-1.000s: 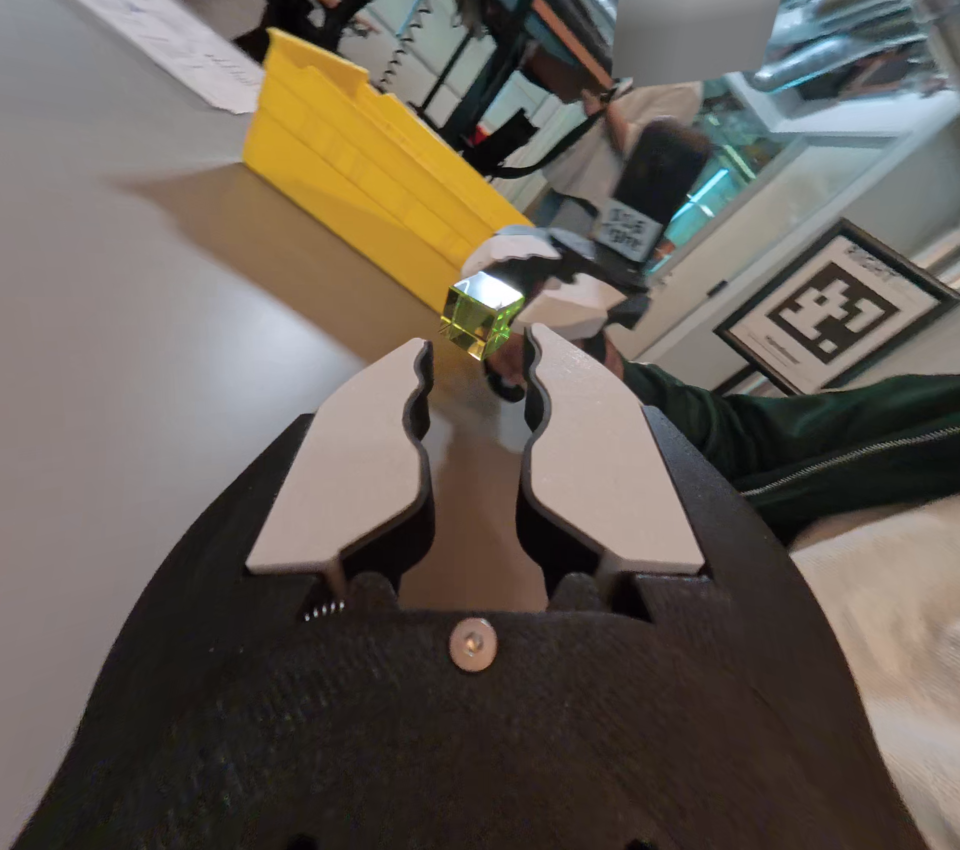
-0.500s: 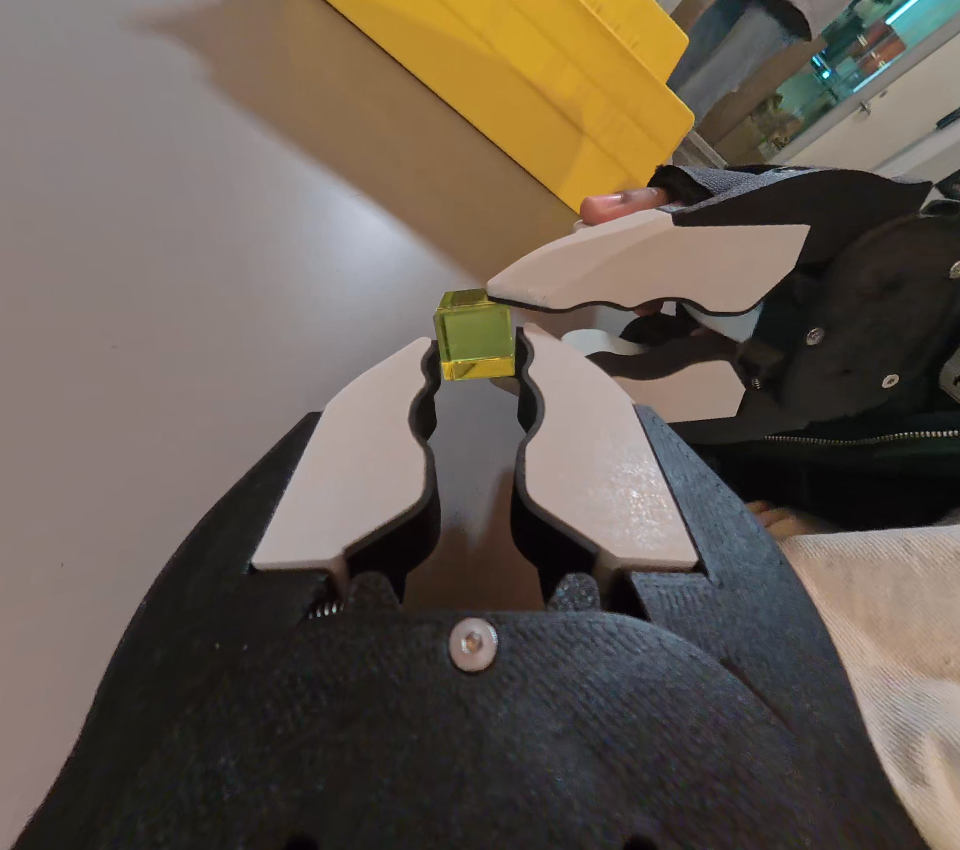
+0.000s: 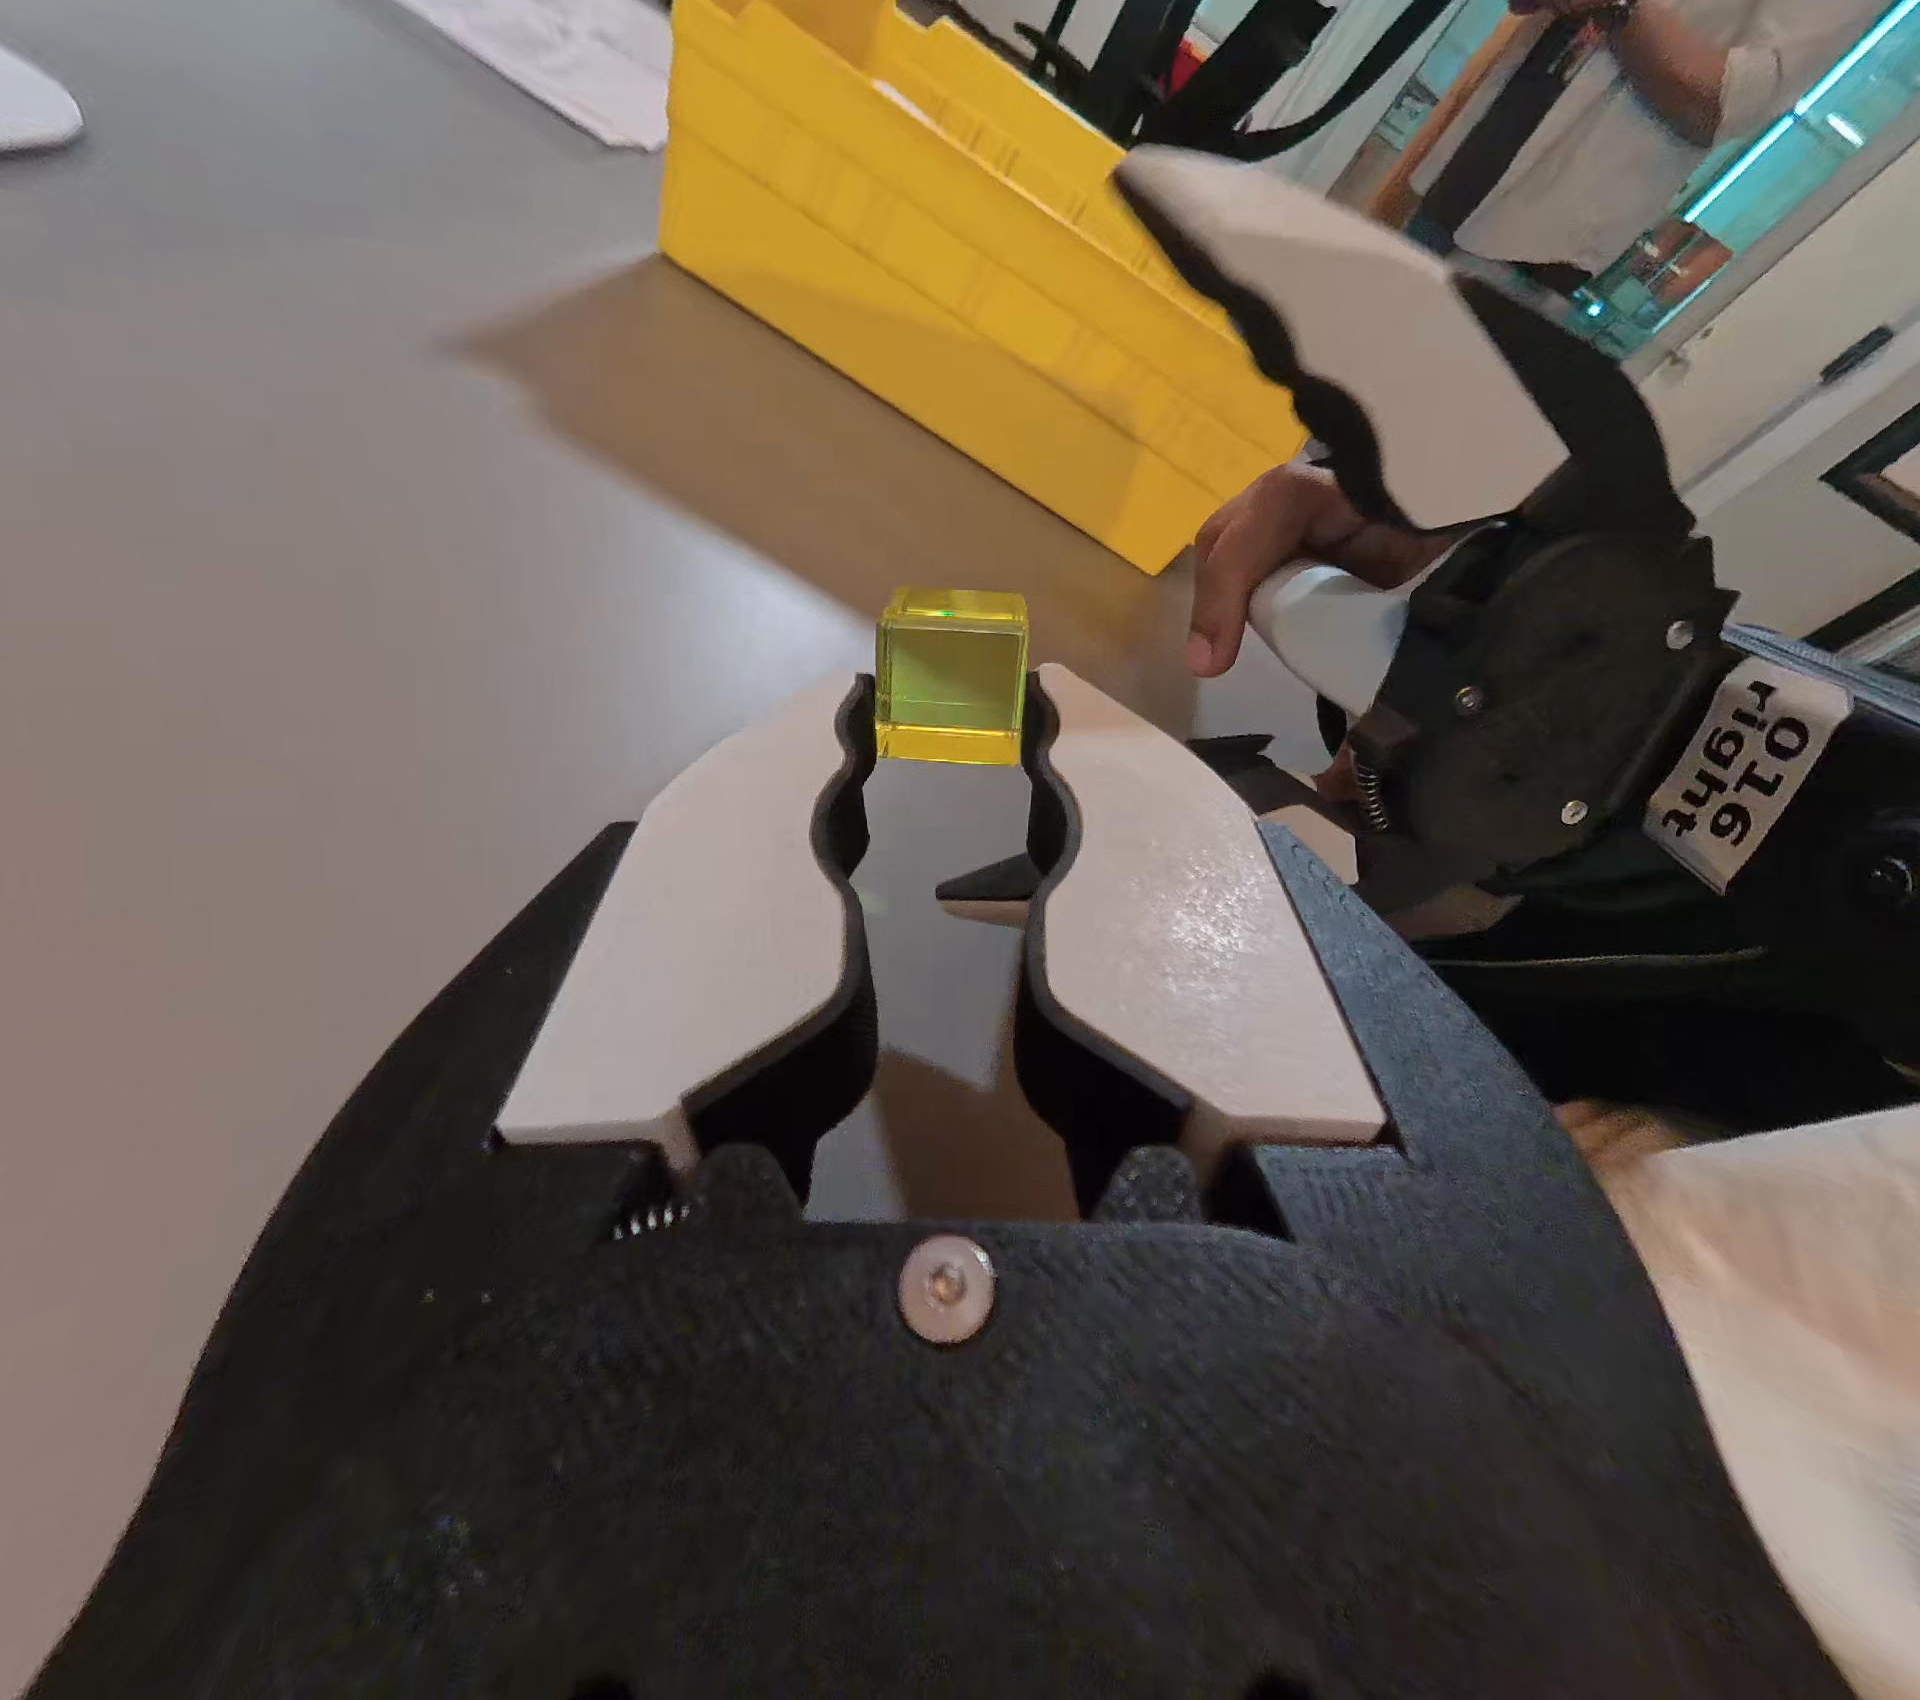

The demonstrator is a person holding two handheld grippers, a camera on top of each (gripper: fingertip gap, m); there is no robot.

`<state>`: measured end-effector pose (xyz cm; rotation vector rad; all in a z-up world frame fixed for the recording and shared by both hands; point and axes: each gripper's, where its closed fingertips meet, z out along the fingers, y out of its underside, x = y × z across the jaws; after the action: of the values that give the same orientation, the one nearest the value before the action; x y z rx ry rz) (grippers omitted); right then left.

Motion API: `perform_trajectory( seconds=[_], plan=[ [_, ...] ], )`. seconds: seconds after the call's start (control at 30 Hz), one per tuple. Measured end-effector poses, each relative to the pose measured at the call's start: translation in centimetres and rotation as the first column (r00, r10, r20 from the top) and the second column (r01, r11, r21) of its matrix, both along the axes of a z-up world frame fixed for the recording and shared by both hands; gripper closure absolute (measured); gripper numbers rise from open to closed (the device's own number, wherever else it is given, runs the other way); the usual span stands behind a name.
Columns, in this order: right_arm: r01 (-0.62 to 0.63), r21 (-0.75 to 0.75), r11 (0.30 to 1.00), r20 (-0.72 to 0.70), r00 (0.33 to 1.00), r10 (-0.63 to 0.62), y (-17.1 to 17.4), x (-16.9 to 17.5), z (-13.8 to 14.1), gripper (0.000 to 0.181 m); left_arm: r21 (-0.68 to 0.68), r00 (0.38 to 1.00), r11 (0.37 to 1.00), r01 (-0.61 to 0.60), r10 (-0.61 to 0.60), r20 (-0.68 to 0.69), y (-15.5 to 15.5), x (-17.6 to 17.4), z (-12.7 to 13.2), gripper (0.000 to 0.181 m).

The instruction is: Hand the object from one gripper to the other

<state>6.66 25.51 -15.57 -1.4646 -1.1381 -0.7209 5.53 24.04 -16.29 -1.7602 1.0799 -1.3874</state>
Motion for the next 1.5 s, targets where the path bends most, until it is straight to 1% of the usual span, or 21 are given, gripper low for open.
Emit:
perform_trajectory(
  seconds=[0.07, 0.1, 0.17, 0.2, 0.23, 0.27, 0.3, 0.37, 0.43, 0.47, 0.53, 0.67, 0.77, 0.8, 0.87, 0.9, 1.03, 1.23, 1.3, 1.4, 1.5],
  plan=[
    [-0.018, -0.046, 0.999, -0.044, 0.999, 0.016, -0.2, -0.2, -0.6, 0.054, 0.074, 0.999, 0.997, 0.013, -0.016, 0.042, -0.2, 0.0, 0.8, 0.153],
    [-0.039, -0.071, 0.997, -0.096, 0.995, 0.032, -0.3, -0.4, -0.8, 0.06, 0.106, 0.997, 0.994, 0.027, -0.035, 0.075, -0.4, 0.1, 1.3, 0.153],
    [-0.134, -0.139, 0.981, -0.277, 0.957, 0.091, -0.9, -1.3, -0.8, 0.072, 0.131, 0.986, 0.989, 0.07, -0.088, 0.144, -1.2, 0.2, 2.3, 0.154],
    [-0.194, -0.168, 0.966, -0.383, 0.916, 0.117, -1.3, -1.7, -0.6, 0.083, 0.117, 0.98, 0.989, 0.091, -0.11, 0.168, -1.5, 0.2, 2.6, 0.154],
    [-0.269, -0.189, 0.944, -0.497, 0.856, 0.144, -1.8, -2.2, -0.1, 0.089, 0.093, 0.971, 0.989, 0.117, -0.134, 0.198, -1.8, 0.2, 2.9, 0.154],
    [-0.341, -0.185, 0.921, -0.603, 0.78, 0.168, -2.3, -2.5, 0.7, 0.092, 0.064, 0.96, 0.988, 0.141, -0.152, 0.233, -2.1, 0.1, 3.3, 0.154],
    [-0.388, -0.167, 0.906, -0.692, 0.701, 0.173, -2.5, -2.5, 1.7, 0.096, 0.035, 0.95, 0.987, 0.154, -0.158, 0.27, -2.1, 0.0, 3.7, 0.154],
    [-0.463, -0.125, 0.878, -0.822, 0.543, 0.17, -3.0, -2.0, 3.6, 0.101, -0.014, 0.927, 0.984, 0.176, -0.16, 0.338, -2.1, -0.3, 4.5, 0.154],
    [-0.517, -0.084, 0.852, -0.904, 0.4, 0.154, -3.3, -1.4, 4.9, 0.111, -0.04, 0.913, 0.982, 0.185, -0.156, 0.378, -1.9, -0.6, 4.9, 0.154],
    [-0.535, -0.081, 0.841, -0.929, 0.345, 0.13, -3.3, -1.2, 5.1, 0.115, -0.041, 0.907, 0.982, 0.186, -0.156, 0.39, -1.9, -0.7, 5.1, 0.154],
    [-0.575, -0.092, 0.813, -0.962, 0.262, 0.077, -3.3, -1.0, 5.1, 0.122, -0.037, 0.902, 0.98, 0.193, -0.163, 0.399, -2.0, -0.7, 5.3, 0.154],
    [-0.669, -0.096, 0.737, -0.991, 0.13, -0.01, -3.8, -1.7, 5.1, 0.137, -0.01, 0.901, 0.976, 0.216, -0.195, 0.387, -2.8, -0.2, 5.1, 0.154],
    [-0.704, -0.093, 0.704, -0.996, 0.064, -0.068, -4.1, -2.0, 5.2, 0.139, 0.017, 0.9, 0.972, 0.233, -0.222, 0.376, -3.5, 0.1, 5.1, 0.154],
    [-0.713, -0.096, 0.695, -0.995, 0.05, -0.086, -4.1, -2.1, 5.1, 0.146, 0.028, 0.901, 0.971, 0.238, -0.232, 0.367, -3.8, 0.2, 5.0, 0.154],
    [-0.723, -0.092, 0.684, -0.993, 0.015, -0.117, -4.1, -2.0, 5.2, 0.154, 0.048, 0.9, 0.97, 0.237, -0.238, 0.365, -4.0, 0.3, 5.1, 0.154],
    [-0.731, -0.091, 0.677, -0.992, 0.005, -0.128, -4.2, -2.0, 5.2, 0.154, 0.045, 0.9, 0.971, 0.235, -0.235, 0.367, -4.0, 0.3, 5.1, 0.154],
    [-0.73, -0.11, 0.675, -0.991, 0.032, -0.127, -4.2, -2.0, 5.3, 0.154, 0.03, 0.896, 0.97, 0.242, -0.235, 0.378, -4.0, 0.3, 5.2, 0.154],
    [-0.733, -0.11, 0.671, -0.99, 0.019, -0.142, -4.1, -1.9, 5.2, 0.154, 0.041, 0.9, 0.974, 0.225, -0.223, 0.375, -4.0, 0.4, 5.1, 0.154],
    [-0.735, -0.102, 0.671, -0.989, -0.001, -0.151, -4.0, -1.7, 5.3, 0.154, 0.048, 0.905, 0.976, 0.213, -0.215, 0.367, -3.9, 0.5, 5.0, 0.145],
    [-0.726, -0.083, 0.682, -0.984, -0.049, -0.172, -3.7, -1.0, 5.4, 0.154, 0.073, 0.918, 0.979, 0.192, -0.205, 0.339, -3.7, 0.7, 4.6, 0.142],
    [-0.695, -0.073, 0.716, -0.973, -0.109, -0.205, -2.9, 0.1, 5.2, 0.154, 0.151, 0.957, 0.984, 0.099, -0.136, 0.258, -2.7, 0.9, 3.6, 0.138]
  ],
)
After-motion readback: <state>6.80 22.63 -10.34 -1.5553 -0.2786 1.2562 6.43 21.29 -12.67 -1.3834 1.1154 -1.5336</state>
